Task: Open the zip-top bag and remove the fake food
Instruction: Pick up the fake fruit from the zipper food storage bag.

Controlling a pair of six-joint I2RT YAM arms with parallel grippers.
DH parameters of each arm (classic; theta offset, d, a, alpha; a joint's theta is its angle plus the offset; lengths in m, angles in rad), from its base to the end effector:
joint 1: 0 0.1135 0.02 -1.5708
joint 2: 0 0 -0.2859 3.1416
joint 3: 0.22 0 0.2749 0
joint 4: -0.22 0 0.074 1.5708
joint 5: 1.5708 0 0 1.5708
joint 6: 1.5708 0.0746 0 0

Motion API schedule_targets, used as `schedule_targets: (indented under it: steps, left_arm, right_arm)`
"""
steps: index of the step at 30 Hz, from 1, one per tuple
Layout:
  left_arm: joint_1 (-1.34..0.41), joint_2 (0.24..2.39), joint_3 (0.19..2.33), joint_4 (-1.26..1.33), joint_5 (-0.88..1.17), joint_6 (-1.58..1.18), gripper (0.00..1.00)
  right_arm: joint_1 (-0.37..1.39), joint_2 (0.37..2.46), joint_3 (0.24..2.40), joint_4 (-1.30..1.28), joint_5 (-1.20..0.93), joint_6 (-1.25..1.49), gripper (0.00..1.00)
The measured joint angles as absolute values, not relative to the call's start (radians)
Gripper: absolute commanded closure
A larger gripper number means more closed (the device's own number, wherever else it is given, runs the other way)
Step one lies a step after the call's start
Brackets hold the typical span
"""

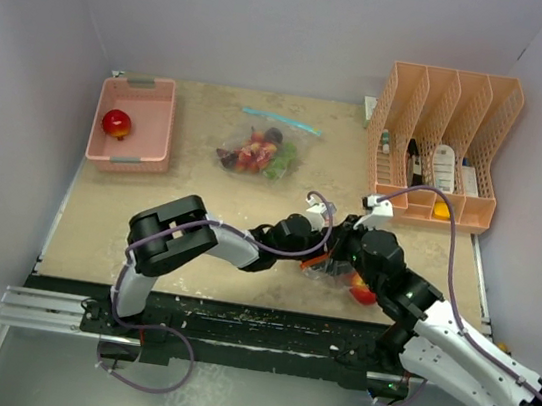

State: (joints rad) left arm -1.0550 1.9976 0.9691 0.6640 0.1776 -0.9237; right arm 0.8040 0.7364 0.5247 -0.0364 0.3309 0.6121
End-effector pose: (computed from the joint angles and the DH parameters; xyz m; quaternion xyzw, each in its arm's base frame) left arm 0.2183 -0.4118 0.1224 0.1040 0.8152 -0.5123 0.2493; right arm 0.1723 0.1439 0.2723 0.0261 0.7845 0.2952 0.5447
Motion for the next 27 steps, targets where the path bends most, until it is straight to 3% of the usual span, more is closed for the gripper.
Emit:
schedule_targets:
  steps: [3,9,13,17,21,25,27]
  left_arm:
    - [-1.055,2.016,0.986,0.682,0.186,-0.924,0.02]
    - [-1.055,2.052,1.004,0.722,0.197,-0.925,0.18]
    - [-1.055,2.044,0.992,0.724,0.194,-0.913,0.34]
    - [-1.048,1.971,0.924,0.716,0.186,-0.894,0.36]
    - [-1.042,1.903,0.891,0.678,0.17,-0.871,0.28]
    - [-1.037,1.886,0.89,0.659,0.167,-0.867,0.05]
    - [-1.033,1.886,0.89,0.647,0.167,-0.869,0.0]
  right_arm:
    - [0.804,0.716,0.525,-0.052,0.33,0.61,1.0]
    - [0.804,0.714,0.525,-0.067,0.326,0.61,1.0]
    - [0.804,0.695,0.525,-0.091,0.326,0.615,1.0]
    - [0.804,0.651,0.525,-0.116,0.324,0.621,1.0]
    - [0.815,0.632,0.526,-0.099,0.313,0.623,1.0]
    - [0.817,0.642,0.531,-0.085,0.306,0.63,1.0]
    - [0.817,0.649,0.532,-0.083,0.304,0.635,1.0]
